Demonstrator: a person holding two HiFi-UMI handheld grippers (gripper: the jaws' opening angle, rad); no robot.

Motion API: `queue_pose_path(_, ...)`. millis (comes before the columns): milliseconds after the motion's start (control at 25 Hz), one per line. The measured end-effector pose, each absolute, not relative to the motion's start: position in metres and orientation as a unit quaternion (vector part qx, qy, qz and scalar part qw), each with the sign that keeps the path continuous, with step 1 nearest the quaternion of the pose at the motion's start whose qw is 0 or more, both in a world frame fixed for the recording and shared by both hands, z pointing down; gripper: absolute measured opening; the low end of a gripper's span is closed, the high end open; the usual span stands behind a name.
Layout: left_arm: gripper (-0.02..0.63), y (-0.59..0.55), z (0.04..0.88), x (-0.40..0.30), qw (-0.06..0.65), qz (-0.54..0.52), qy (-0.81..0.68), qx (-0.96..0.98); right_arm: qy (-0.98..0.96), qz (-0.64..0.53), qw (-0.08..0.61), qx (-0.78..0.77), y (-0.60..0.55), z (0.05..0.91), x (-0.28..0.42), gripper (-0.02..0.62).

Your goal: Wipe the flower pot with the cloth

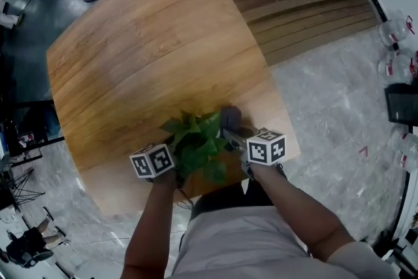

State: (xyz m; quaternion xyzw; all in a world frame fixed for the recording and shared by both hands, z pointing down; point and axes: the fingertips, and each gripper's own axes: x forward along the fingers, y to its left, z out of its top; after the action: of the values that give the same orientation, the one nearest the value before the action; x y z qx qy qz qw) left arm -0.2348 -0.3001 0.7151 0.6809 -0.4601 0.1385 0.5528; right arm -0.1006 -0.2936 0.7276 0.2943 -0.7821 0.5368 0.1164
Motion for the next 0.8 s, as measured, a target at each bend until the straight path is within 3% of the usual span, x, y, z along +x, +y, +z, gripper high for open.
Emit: queue_pose_path(800, 0.064, -0.299, 0.669, -0.206, 0.553, 0.105, -0.437, 0.701, -0.810, 0.476, 0.118, 0.322, -0.309, 0.669, -0.063, 0.064)
